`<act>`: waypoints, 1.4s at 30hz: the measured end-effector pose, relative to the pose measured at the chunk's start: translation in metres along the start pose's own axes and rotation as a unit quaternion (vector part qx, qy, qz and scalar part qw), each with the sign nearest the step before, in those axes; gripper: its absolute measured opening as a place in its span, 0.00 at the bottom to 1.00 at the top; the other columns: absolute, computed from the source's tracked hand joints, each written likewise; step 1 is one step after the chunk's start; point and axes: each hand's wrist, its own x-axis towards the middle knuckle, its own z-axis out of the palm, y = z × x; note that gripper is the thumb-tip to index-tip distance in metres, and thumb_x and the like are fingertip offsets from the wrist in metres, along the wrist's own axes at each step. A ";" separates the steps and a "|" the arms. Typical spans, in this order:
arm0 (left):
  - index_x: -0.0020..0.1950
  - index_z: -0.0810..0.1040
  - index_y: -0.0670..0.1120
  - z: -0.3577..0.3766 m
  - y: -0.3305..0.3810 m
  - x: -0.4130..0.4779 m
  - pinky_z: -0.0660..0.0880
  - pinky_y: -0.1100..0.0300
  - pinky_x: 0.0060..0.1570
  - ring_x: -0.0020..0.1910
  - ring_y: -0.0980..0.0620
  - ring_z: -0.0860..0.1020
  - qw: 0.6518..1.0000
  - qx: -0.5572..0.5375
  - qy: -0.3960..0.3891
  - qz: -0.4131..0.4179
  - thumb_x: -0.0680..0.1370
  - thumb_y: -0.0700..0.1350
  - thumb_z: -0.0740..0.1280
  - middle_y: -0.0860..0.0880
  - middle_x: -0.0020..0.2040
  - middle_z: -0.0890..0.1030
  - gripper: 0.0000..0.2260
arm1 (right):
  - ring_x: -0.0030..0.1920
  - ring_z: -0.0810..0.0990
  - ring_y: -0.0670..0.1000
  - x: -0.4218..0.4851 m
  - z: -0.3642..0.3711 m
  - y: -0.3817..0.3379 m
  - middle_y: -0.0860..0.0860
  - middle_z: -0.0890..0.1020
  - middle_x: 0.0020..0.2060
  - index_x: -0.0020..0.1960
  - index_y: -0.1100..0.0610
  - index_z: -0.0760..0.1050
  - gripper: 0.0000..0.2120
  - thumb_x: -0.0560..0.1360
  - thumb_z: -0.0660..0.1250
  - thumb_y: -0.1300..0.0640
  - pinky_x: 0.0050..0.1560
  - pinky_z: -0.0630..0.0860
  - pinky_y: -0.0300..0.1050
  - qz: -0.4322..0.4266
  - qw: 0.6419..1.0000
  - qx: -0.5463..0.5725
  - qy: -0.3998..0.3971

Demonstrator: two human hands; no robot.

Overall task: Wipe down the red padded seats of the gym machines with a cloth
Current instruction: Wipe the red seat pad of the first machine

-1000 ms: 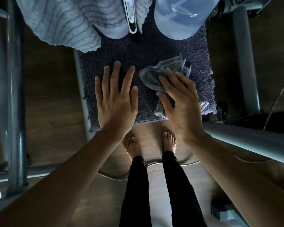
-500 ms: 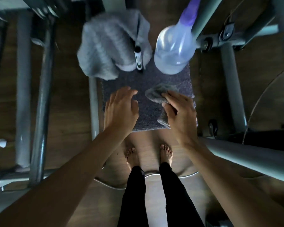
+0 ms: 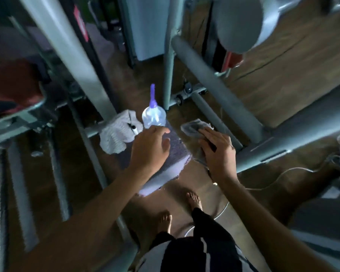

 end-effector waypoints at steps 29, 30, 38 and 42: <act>0.62 0.80 0.48 0.197 0.369 -0.047 0.74 0.50 0.57 0.58 0.44 0.78 0.863 -0.005 -0.264 0.431 0.79 0.44 0.66 0.48 0.60 0.82 0.13 | 0.63 0.77 0.49 -0.173 -0.276 0.171 0.45 0.82 0.59 0.61 0.54 0.82 0.14 0.76 0.72 0.60 0.65 0.72 0.40 0.313 0.847 -0.040 0.428; 0.63 0.80 0.47 0.207 0.383 -0.048 0.74 0.50 0.57 0.58 0.44 0.78 0.858 -0.004 -0.271 0.436 0.79 0.43 0.66 0.47 0.59 0.82 0.13 | 0.63 0.76 0.48 -0.175 -0.287 0.181 0.45 0.82 0.59 0.61 0.54 0.82 0.14 0.76 0.72 0.60 0.64 0.70 0.36 0.320 0.843 -0.038 0.431; 0.63 0.79 0.47 0.276 0.478 -0.038 0.75 0.47 0.58 0.59 0.44 0.77 0.855 0.017 -0.294 0.427 0.79 0.44 0.66 0.47 0.59 0.81 0.13 | 0.62 0.75 0.47 -0.168 -0.366 0.255 0.44 0.81 0.60 0.62 0.54 0.81 0.14 0.76 0.71 0.59 0.58 0.64 0.25 0.343 0.838 -0.025 0.423; 0.63 0.79 0.46 0.304 0.514 -0.022 0.76 0.47 0.58 0.58 0.44 0.78 0.866 0.016 -0.287 0.409 0.79 0.43 0.66 0.46 0.59 0.81 0.13 | 0.63 0.75 0.49 -0.148 -0.397 0.291 0.47 0.82 0.60 0.62 0.54 0.82 0.14 0.76 0.71 0.60 0.62 0.69 0.36 0.342 0.845 -0.026 0.411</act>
